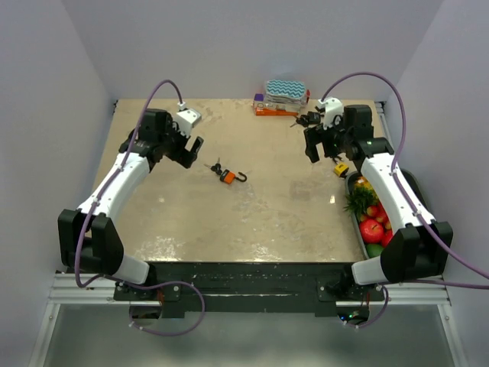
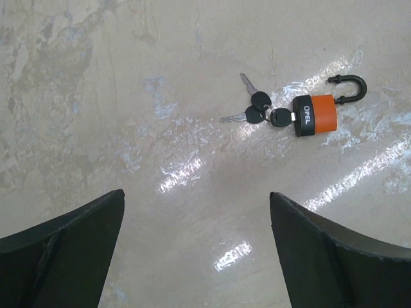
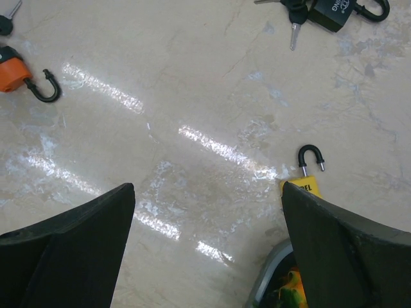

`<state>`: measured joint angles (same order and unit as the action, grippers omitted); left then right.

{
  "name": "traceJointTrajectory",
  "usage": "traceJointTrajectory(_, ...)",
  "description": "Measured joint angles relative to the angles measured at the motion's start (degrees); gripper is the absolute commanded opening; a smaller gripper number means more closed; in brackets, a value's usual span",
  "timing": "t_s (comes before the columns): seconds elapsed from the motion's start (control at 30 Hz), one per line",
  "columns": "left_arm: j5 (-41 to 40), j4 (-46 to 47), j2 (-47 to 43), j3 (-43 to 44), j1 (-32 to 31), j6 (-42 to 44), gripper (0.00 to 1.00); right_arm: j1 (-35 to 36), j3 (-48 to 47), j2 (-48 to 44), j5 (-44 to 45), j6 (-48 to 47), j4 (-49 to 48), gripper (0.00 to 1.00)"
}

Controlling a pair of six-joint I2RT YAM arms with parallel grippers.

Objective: Lock with the key
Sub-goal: Pick up the lock from the center of the board.

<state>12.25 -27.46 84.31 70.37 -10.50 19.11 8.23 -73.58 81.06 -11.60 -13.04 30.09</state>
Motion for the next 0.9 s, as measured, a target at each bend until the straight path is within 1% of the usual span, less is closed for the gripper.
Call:
traceJointTrajectory(0.07, 0.22, 0.92, 0.07, 0.0, -0.07, 0.22, 0.99, 0.0, 0.0, -0.02, -0.46, 0.02, 0.22, 0.99)
traceJointTrajectory(0.13, 1.49, 1.97, 0.81, 0.39, -0.07, 2.16, 0.99, 0.0, 0.0, -0.04, -0.68, 0.02, 0.33, 0.99)
traceJointTrajectory(0.2, 3.5, 1.11, 3.15, 2.78, -0.15, 5.31, 0.99, 0.0, 0.0, -0.04, -1.01, 0.02, 0.35, 0.99)
traceJointTrajectory(0.4, 11.08, -7.72, 17.42, 20.31, -1.42, 19.47, 0.99, 0.0, 1.73, -0.83, -1.4, -0.09, 0.42, 0.99)
traceJointTrajectory(0.5, 15.76, -13.09, 22.38, 25.92, -1.86, 26.99, 0.99, 0.0, 3.32, -1.62, -1.49, -0.37, 0.94, 0.99)
traceJointTrajectory(0.67, 20.79, -21.62, 26.97, 28.59, -3.04, 41.29, 0.98, 0.0, 5.66, -3.91, -1.57, -1.03, 1.64, 0.99)
traceJointTrajectory(0.77, 22.27, -26.38, 29.55, 29.16, -4.61, 50.1, 0.97, 0.0, 6.21, -4.33, -1.64, -1.42, 1.86, 0.99)
traceJointTrajectory(0.9, 23.58, -31.26, 33.03, 29.79, -6.71, 59.06, 0.95, 0.0, 6.51, -4.33, -1.64, -1.84, 2.14, 0.99)
